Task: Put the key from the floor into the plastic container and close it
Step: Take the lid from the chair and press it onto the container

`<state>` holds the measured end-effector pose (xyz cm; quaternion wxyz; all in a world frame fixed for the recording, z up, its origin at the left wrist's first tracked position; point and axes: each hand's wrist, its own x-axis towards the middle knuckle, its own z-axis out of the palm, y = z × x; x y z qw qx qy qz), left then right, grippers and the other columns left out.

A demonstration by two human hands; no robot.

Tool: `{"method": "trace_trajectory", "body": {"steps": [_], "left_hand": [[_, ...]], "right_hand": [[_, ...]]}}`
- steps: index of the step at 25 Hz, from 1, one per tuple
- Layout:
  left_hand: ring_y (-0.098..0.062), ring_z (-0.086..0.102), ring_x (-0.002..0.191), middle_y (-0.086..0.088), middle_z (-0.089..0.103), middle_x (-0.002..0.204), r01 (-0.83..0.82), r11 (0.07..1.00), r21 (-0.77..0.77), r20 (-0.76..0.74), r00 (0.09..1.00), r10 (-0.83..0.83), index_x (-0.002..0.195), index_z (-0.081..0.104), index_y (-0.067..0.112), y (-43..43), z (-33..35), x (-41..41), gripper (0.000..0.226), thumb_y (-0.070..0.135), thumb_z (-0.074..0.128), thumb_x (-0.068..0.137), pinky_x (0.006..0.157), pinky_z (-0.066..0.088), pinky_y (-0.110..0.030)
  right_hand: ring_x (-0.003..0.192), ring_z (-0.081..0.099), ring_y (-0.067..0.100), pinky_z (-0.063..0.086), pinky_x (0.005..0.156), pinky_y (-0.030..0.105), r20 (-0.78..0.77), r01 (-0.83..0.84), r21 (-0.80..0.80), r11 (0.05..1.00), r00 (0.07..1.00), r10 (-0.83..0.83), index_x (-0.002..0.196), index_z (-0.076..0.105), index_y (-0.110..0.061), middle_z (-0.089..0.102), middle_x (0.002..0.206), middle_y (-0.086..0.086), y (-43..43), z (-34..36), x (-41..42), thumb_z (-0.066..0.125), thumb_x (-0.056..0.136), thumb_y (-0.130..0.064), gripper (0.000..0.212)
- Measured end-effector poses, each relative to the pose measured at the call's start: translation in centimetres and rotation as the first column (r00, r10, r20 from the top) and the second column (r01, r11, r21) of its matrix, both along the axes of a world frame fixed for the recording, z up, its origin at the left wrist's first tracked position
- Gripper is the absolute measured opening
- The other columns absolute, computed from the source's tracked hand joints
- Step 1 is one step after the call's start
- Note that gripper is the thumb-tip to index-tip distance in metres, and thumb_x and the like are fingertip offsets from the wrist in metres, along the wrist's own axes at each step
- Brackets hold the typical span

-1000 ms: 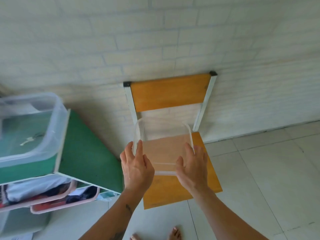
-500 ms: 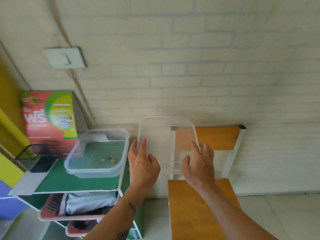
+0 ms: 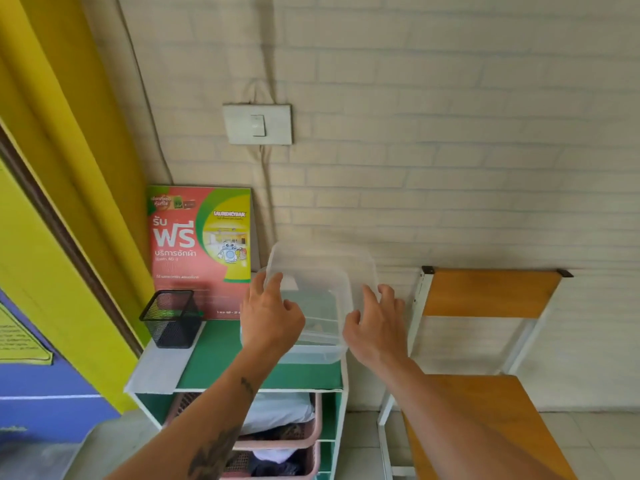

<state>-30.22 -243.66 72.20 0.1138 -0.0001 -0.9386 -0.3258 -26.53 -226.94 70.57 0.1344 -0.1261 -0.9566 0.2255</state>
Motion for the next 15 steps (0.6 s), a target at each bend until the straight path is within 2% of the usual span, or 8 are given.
{"method": "trace_trajectory", "body": {"steps": [5, 11, 15], "left_hand": [[-0.034, 0.040, 0.126, -0.012, 0.042, 0.146, 0.017, 0.996, -0.083, 0.156, 0.988, -0.004, 0.142, 0.042, 0.015, -2.9, -2.0, -1.6, 0.060, 0.017, 0.048, 0.082, 0.109, 0.038, -0.047], [-0.035, 0.039, 0.126, -0.014, 0.041, 0.146, 0.029, 0.996, -0.084, 0.202, 0.979, -0.011, 0.141, 0.039, 0.014, -3.8, -4.4, -1.9, 0.058, 0.018, 0.048, 0.084, 0.105, 0.042, -0.047], [-0.036, 0.037, 0.129, -0.015, 0.036, 0.149, 0.046, 0.993, -0.108, 0.220, 0.975, -0.021, 0.142, 0.035, 0.015, -4.2, -4.7, -2.6, 0.059, 0.019, 0.049, 0.085, 0.105, 0.043, -0.047]], "right_hand": [[0.119, 0.036, 0.028, 0.044, 0.090, 0.036, 0.114, -0.013, 0.057, 0.998, 0.994, 0.006, 0.125, 0.047, -0.017, 0.038, 0.138, 0.010, -2.9, -1.2, -1.3, 0.042, 0.091, -0.030, 0.036], [0.123, 0.035, 0.028, 0.047, 0.090, 0.035, 0.170, -0.032, 0.111, 0.993, 0.985, 0.012, 0.139, 0.038, -0.017, 0.033, 0.143, 0.009, -3.8, -2.6, -2.2, 0.043, 0.092, -0.031, 0.050], [0.123, 0.036, 0.028, 0.049, 0.089, 0.035, 0.168, -0.041, 0.120, 0.992, 0.986, 0.021, 0.140, 0.038, -0.019, 0.032, 0.145, 0.010, -4.0, -2.8, -2.7, 0.044, 0.091, -0.032, 0.051]]}}
